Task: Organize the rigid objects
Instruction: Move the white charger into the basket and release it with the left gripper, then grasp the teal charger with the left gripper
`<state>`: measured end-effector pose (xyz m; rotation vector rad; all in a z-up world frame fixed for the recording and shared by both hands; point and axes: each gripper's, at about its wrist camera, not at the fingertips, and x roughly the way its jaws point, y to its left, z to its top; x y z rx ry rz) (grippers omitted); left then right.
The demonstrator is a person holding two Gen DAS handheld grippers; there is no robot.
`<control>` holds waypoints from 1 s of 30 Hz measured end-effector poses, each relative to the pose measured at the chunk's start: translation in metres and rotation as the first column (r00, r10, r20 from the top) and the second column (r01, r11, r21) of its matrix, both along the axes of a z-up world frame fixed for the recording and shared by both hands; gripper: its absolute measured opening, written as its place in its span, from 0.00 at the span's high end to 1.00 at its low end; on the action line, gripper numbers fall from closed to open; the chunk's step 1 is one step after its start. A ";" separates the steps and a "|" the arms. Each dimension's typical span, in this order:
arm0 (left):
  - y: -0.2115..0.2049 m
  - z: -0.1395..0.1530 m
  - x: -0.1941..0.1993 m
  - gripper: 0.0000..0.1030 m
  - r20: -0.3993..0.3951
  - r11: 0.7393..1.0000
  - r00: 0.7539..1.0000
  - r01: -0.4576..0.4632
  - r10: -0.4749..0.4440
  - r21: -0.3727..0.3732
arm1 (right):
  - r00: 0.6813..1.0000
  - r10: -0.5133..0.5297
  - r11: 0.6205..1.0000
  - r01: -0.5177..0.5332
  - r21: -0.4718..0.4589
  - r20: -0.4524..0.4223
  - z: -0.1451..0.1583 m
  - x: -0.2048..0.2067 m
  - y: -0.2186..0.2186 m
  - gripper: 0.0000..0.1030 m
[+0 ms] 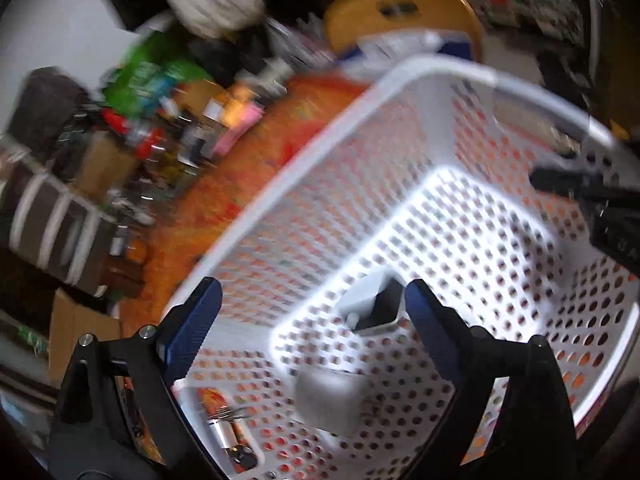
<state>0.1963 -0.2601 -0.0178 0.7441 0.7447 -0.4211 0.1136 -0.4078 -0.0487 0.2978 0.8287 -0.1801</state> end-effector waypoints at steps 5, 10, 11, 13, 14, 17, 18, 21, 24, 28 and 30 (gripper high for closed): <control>0.087 0.049 -0.017 0.09 0.018 0.959 0.994 -0.099 0.107 -0.267 | 1.000 0.002 1.000 -0.002 -0.013 -0.010 0.000 0.001 0.001 0.81; 0.200 0.054 -0.026 0.00 0.098 0.920 0.948 -0.265 0.304 -0.289 | 1.000 0.003 1.000 -0.003 -0.016 -0.007 0.001 0.001 0.002 0.81; 0.218 0.049 -0.024 0.00 0.088 0.912 0.936 -0.306 0.341 -0.273 | 1.000 0.003 1.000 -0.004 -0.015 -0.005 0.001 0.000 0.002 0.81; 0.262 0.022 -0.011 0.00 0.034 0.862 0.890 -0.429 0.454 -0.271 | 1.000 0.004 1.000 -0.004 -0.012 -0.005 0.001 0.001 0.002 0.81; 0.279 0.012 -0.004 0.00 0.001 0.838 0.870 -0.474 0.492 -0.272 | 1.000 0.004 1.000 -0.004 -0.014 -0.006 0.001 0.001 0.002 0.81; 0.321 -0.024 0.019 0.00 -0.136 0.780 0.829 -0.558 0.543 -0.285 | 1.000 0.002 1.000 -0.002 -0.021 -0.012 0.001 0.002 0.002 0.81; 0.327 -0.032 0.028 0.00 -0.182 0.772 0.829 -0.559 0.529 -0.302 | 1.000 0.002 1.000 -0.002 -0.024 -0.015 0.001 0.002 0.003 0.81; 0.336 -0.058 0.060 0.00 -0.344 0.745 0.820 -0.564 0.457 -0.356 | 1.000 0.000 1.000 0.000 -0.025 -0.022 0.001 0.003 0.003 0.81; 0.337 -0.085 0.093 0.00 -0.414 0.716 0.770 -0.621 0.485 -0.317 | 1.000 -0.005 1.000 0.004 -0.024 -0.028 0.001 0.003 0.003 0.81; 0.333 -0.110 0.122 0.01 -0.464 0.694 0.727 -0.663 0.506 -0.282 | 1.000 -0.005 1.000 0.004 -0.028 -0.031 0.000 0.003 0.004 0.81; 0.333 -0.114 0.127 0.02 -0.457 0.689 0.722 -0.670 0.519 -0.276 | 1.000 -0.006 1.000 0.006 -0.029 -0.029 0.000 0.003 0.003 0.81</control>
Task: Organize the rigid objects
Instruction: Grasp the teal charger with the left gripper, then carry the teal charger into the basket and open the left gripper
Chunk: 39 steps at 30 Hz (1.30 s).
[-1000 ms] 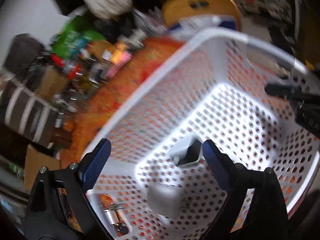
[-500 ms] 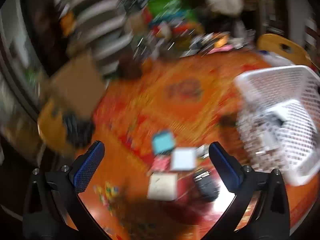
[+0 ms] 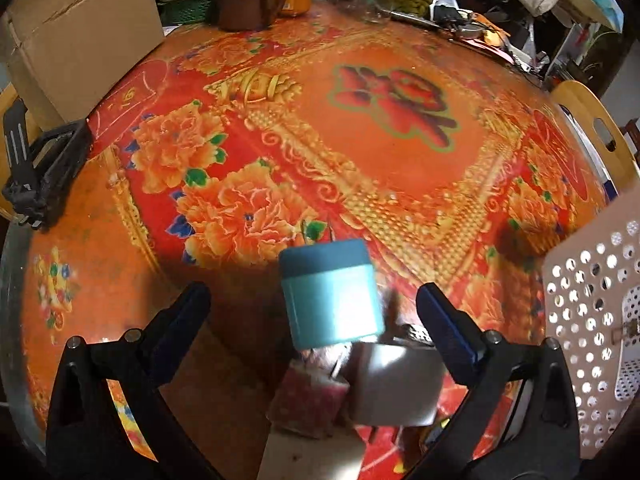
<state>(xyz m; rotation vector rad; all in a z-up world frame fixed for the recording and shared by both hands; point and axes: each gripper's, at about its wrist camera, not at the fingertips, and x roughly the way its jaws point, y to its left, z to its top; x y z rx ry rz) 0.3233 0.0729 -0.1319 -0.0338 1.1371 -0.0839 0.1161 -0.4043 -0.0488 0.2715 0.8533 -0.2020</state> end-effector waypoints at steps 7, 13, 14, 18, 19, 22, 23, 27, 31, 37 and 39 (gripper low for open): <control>-0.001 0.000 0.003 0.12 0.005 1.000 1.000 0.010 -0.011 0.027 | 1.000 -0.002 1.000 0.002 -0.007 -0.002 0.000 0.000 0.001 0.81; -0.003 0.004 -0.004 0.39 0.035 0.999 0.999 0.019 -0.020 0.034 | 1.000 -0.003 1.000 0.003 0.000 0.008 0.001 0.000 -0.001 0.81; -0.003 0.005 -0.005 0.42 0.041 0.999 0.999 0.023 -0.025 0.032 | 1.000 -0.003 1.000 0.003 0.001 0.010 0.001 0.001 -0.001 0.81; -0.005 0.007 -0.010 0.60 0.065 0.999 0.997 0.032 -0.033 0.017 | 1.000 -0.006 1.000 0.006 -0.005 0.006 0.001 0.002 -0.001 0.81; -0.004 0.007 -0.012 0.60 0.076 0.999 0.996 0.034 -0.035 0.012 | 1.000 -0.007 1.000 0.007 -0.013 -0.001 0.001 0.003 -0.001 0.81; -0.003 0.008 -0.015 0.60 0.092 0.999 0.995 0.034 -0.035 0.008 | 1.000 0.001 1.000 -0.001 -0.030 -0.011 0.001 0.003 0.001 0.81; -0.002 0.009 -0.016 0.61 0.103 1.000 0.994 0.027 -0.028 0.016 | 1.000 0.002 1.000 -0.002 -0.030 -0.013 0.001 0.003 0.001 0.81; 0.003 0.024 -0.025 0.61 0.190 0.998 0.982 -0.019 0.008 0.056 | 1.000 0.004 1.000 -0.004 -0.026 -0.005 0.001 0.004 0.001 0.81; 0.009 0.028 -0.027 0.61 0.205 0.998 0.978 -0.034 0.022 0.053 | 1.000 0.006 1.000 -0.006 -0.028 -0.006 0.001 0.004 0.001 0.81; 0.008 0.052 -0.038 0.61 0.304 0.995 0.952 -0.055 0.029 0.079 | 1.000 0.006 1.000 -0.006 -0.024 -0.002 0.001 0.005 0.002 0.81; 0.006 0.070 -0.047 0.61 0.338 0.997 0.941 -0.043 0.016 0.071 | 1.000 0.006 1.000 -0.006 -0.022 -0.004 0.000 0.005 0.001 0.81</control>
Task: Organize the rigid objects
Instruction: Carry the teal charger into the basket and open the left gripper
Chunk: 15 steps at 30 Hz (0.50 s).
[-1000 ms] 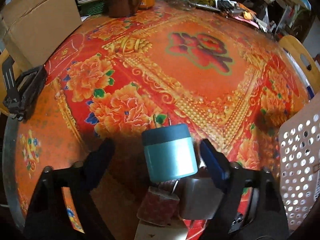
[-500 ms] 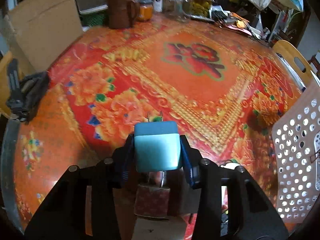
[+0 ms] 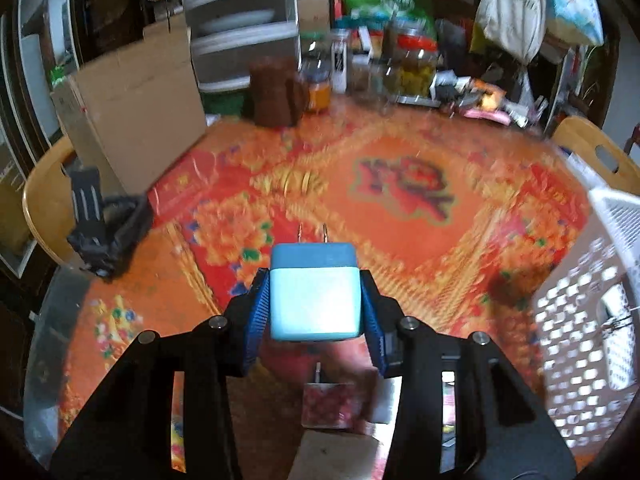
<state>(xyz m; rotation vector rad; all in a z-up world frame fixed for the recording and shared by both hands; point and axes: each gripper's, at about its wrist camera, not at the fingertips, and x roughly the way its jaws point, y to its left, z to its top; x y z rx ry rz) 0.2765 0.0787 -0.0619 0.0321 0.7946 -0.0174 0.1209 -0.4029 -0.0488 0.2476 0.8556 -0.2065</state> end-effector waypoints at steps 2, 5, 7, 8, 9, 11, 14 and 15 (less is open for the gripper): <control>-0.006 0.016 -0.008 0.61 0.034 1.000 0.999 0.017 -0.018 0.022 | 1.000 -0.001 1.000 0.001 -0.003 -0.002 0.000 0.000 0.000 0.81; -0.017 0.050 -0.023 0.61 0.091 0.997 0.994 0.050 -0.055 0.062 | 1.000 0.003 1.000 -0.003 -0.007 -0.005 -0.001 0.001 0.001 0.81; -0.024 0.067 -0.030 0.61 0.118 0.995 0.990 0.070 -0.078 0.074 | 1.000 0.005 1.000 -0.005 -0.006 -0.002 -0.001 0.000 0.001 0.81; -0.028 0.075 -0.032 0.61 0.126 0.994 0.988 0.076 -0.086 0.083 | 1.000 0.005 1.000 -0.005 -0.004 0.001 -0.001 0.000 0.001 0.81; -0.032 0.081 -0.035 0.61 0.132 0.992 0.987 0.084 -0.095 0.089 | 1.000 0.006 1.000 -0.006 -0.001 0.003 -0.001 0.000 0.001 0.81; -0.041 0.090 -0.038 0.61 0.135 0.990 0.985 0.099 -0.112 0.102 | 1.000 0.008 1.000 -0.008 0.008 0.007 -0.001 -0.001 0.000 0.81; -0.054 0.098 -0.043 0.61 0.135 0.987 0.982 0.121 -0.134 0.105 | 1.000 0.014 1.000 -0.014 0.009 0.008 -0.001 -0.001 0.000 0.81; -0.059 0.101 -0.045 0.61 0.134 0.987 0.981 0.131 -0.143 0.097 | 1.000 0.017 1.000 -0.017 0.008 0.008 -0.001 -0.001 0.000 0.81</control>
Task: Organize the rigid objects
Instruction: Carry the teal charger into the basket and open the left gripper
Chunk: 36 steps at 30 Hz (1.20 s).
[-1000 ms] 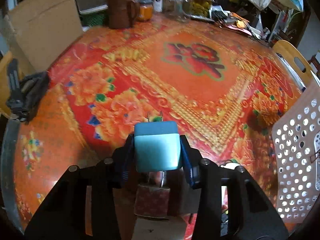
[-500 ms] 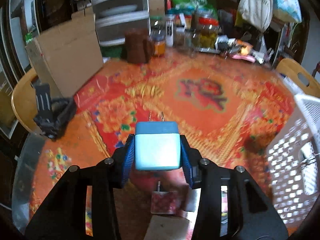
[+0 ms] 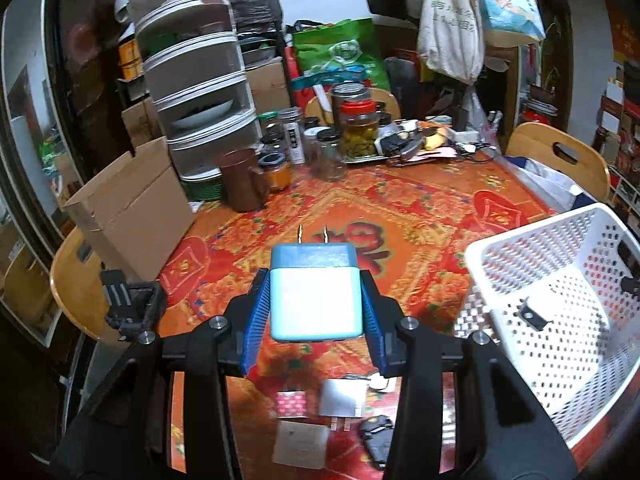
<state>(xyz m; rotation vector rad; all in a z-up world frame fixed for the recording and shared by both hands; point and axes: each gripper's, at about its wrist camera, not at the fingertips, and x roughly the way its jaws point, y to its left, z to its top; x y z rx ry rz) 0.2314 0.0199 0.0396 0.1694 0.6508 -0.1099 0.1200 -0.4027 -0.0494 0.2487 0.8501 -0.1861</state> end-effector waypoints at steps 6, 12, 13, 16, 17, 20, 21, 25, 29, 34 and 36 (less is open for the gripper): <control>-0.048 0.024 -0.021 0.61 0.017 0.992 0.992 0.126 -0.126 0.005 | 1.000 -0.002 1.000 0.002 0.004 0.008 0.000 0.000 -0.001 0.81; -0.125 0.023 -0.041 0.61 -0.055 0.955 0.954 0.297 -0.295 0.023 | 1.000 -0.001 1.000 0.000 0.016 0.015 0.001 -0.001 -0.002 0.81; -0.137 0.020 -0.044 0.61 -0.070 0.948 0.946 0.318 -0.316 0.028 | 1.000 0.000 1.000 -0.001 0.016 0.015 0.001 -0.001 -0.002 0.81; -0.172 0.011 -0.052 0.61 -0.118 0.922 0.918 0.385 -0.379 0.041 | 1.000 0.004 1.000 -0.005 0.018 0.017 0.001 -0.001 -0.002 0.81; -0.181 0.008 -0.052 0.61 -0.133 0.916 0.911 0.398 -0.389 0.044 | 1.000 0.006 1.000 -0.006 0.020 0.018 0.001 -0.001 -0.002 0.81; -0.213 -0.006 -0.051 0.61 -0.217 0.886 0.870 0.462 -0.443 0.047 | 1.000 0.007 1.000 -0.008 0.022 0.022 0.001 -0.001 -0.002 0.81; -0.223 -0.011 -0.050 0.61 -0.254 0.875 0.854 0.482 -0.455 0.052 | 1.000 0.007 1.000 -0.008 0.022 0.023 0.001 -0.001 -0.002 0.81; -0.250 -0.037 -0.041 0.61 -0.384 0.852 0.791 0.524 -0.477 0.020 | 1.000 0.008 1.000 -0.008 0.024 0.026 0.001 -0.002 -0.002 0.81; -0.262 -0.062 -0.037 0.61 -0.463 0.838 0.746 0.545 -0.479 0.011 | 1.000 0.009 1.000 -0.010 0.023 0.024 0.000 -0.002 -0.001 0.81; -0.263 -0.073 -0.036 0.61 -0.473 0.842 0.745 0.539 -0.470 0.011 | 1.000 0.011 1.000 -0.012 0.021 0.022 0.000 -0.002 -0.001 0.81; -0.263 -0.075 -0.035 0.61 -0.470 0.845 0.751 0.535 -0.464 0.020 | 1.000 0.011 1.000 -0.012 0.022 0.023 0.000 -0.002 -0.001 0.81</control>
